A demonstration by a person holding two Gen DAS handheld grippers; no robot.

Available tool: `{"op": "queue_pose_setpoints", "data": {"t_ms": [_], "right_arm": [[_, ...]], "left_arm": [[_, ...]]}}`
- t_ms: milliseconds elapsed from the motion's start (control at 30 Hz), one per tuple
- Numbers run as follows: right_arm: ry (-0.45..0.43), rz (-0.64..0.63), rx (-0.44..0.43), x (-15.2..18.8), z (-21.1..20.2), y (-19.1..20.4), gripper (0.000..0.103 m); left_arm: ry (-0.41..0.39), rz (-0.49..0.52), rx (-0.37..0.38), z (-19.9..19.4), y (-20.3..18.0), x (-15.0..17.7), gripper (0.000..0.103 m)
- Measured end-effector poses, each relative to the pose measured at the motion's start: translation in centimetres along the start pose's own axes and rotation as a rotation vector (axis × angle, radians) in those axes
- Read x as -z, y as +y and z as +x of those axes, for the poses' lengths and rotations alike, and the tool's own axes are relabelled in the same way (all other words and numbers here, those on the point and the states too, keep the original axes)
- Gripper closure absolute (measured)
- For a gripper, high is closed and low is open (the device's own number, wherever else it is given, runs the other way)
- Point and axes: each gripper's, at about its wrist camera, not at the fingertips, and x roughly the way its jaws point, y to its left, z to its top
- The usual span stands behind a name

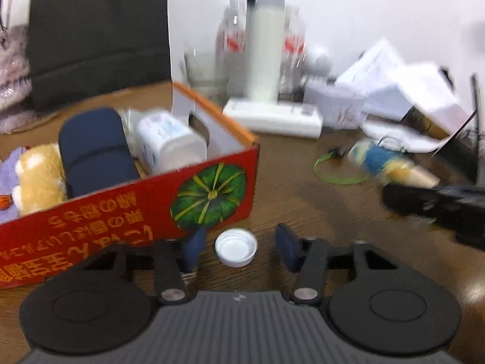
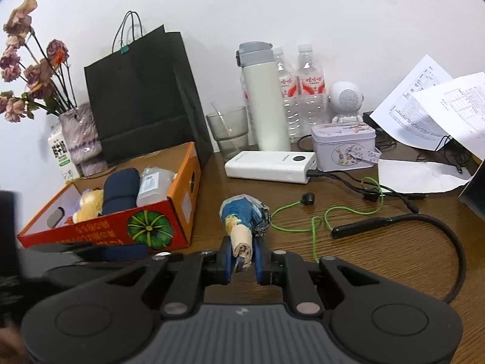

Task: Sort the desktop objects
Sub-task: 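Grasp the small white cap with the left gripper while the right gripper holds the wrapped item, then carry the white cap and wrapped item into the box and open both grippers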

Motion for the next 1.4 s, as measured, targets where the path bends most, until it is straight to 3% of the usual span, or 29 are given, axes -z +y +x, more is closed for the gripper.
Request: {"op": "queue_pose_setpoints", "data": {"t_ms": [33, 67, 167, 233, 333, 533, 633, 767, 867, 1200, 1400], "right_arm": [[-0.003, 0.003, -0.005, 0.0, -0.1, 0.0, 0.09], [0.001, -0.001, -0.01, 0.1, -0.1, 0.2, 0.09], [0.015, -0.016, -0.041, 0.3, 0.0, 0.7, 0.09], [0.023, -0.041, -0.077, 0.5, 0.1, 1.4, 0.09], [0.075, -0.136, -0.083, 1.2, 0.7, 3.5, 0.09], [0.142, -0.279, -0.148, 3.5, 0.7, 8.2, 0.09], [0.12, -0.344, -0.179, 4.6, -2.1, 11.6, 0.09], [0.115, -0.354, -0.26, 7.0, -6.4, 15.1, 0.09], [0.107, -0.355, -0.27, 8.7, -9.3, 16.6, 0.09], [0.026, -0.243, -0.207, 10.4, -15.9, 15.2, 0.09], [-0.007, -0.231, -0.208, 7.1, -16.4, 14.7, 0.09]], "left_arm": [[-0.005, 0.015, -0.01, -0.1, -0.3, 0.1, 0.072], [-0.007, 0.022, 0.004, -0.4, -0.4, 0.3, 0.074], [-0.005, -0.009, -0.027, -1.9, -0.2, 1.1, 0.074], [-0.055, -0.021, -0.075, -4.8, 0.3, 2.3, 0.074], [-0.094, -0.113, -0.101, -10.0, 2.5, 5.0, 0.074], [-0.097, -0.276, -0.184, -18.0, 7.1, 10.6, 0.074], [-0.116, -0.287, -0.2, -21.2, 8.0, 12.4, 0.074], [-0.136, -0.282, -0.207, -24.0, 8.0, 14.2, 0.074], [-0.15, -0.303, -0.182, -25.6, 8.0, 15.3, 0.074], [-0.223, -0.32, -0.131, -29.1, 7.6, 16.8, 0.074], [-0.293, -0.331, -0.114, -29.2, 9.5, 13.6, 0.074]]}}
